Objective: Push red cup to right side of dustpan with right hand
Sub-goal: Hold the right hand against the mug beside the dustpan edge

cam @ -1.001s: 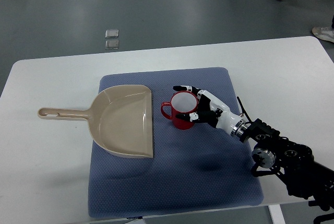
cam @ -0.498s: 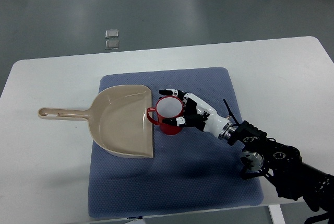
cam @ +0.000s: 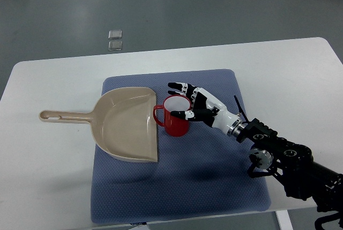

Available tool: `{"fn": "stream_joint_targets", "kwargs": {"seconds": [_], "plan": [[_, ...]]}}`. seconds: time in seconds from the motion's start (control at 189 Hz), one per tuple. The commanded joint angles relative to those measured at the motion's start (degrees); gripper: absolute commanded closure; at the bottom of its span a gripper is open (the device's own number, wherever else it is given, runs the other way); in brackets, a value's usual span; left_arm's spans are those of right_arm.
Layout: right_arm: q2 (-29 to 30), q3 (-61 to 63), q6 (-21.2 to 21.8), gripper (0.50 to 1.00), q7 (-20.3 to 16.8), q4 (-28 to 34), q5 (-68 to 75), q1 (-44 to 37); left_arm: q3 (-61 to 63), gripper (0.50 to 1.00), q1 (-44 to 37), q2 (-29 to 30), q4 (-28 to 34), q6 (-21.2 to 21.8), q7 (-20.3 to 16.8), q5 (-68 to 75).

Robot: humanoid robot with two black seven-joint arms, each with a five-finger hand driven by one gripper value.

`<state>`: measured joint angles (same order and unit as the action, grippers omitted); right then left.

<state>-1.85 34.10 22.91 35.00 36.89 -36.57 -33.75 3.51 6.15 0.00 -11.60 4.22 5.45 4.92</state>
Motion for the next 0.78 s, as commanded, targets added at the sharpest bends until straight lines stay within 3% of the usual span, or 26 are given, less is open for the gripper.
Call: {"fn": "stream_joint_targets", "kwargs": {"seconds": [0.0, 0.169, 0.403, 0.561, 0.773], "plan": [[-2.28, 0.0, 2.31, 0.566, 0.0, 0.02, 4.49, -0.97, 0.0, 0.5, 0.0, 0.0, 0.0, 0.0, 0.0, 0.0], [-5.62, 0.09, 5.47, 0.566, 0.0, 0.02, 9.15, -2.28, 0.0, 0.5, 0.0, 0.0, 0.0, 0.0, 0.0, 0.0], [-7.03, 2.11, 3.37, 0.566, 0.0, -1.65, 15.39, -4.57, 0.09, 0.5, 0.0, 0.0, 0.0, 0.0, 0.0, 0.0], [-6.76, 4.49, 0.55, 0.566, -8.98, -3.67, 30.85, -4.75, 0.09, 0.5, 0.0, 0.0, -0.09, 0.0, 0.0, 0.0], [-6.41, 4.58, 1.87, 0.568, -9.07, -3.23, 38.95, -4.66, 0.18, 0.5, 0.0, 0.0, -0.09, 0.0, 0.0, 0.0]]}}
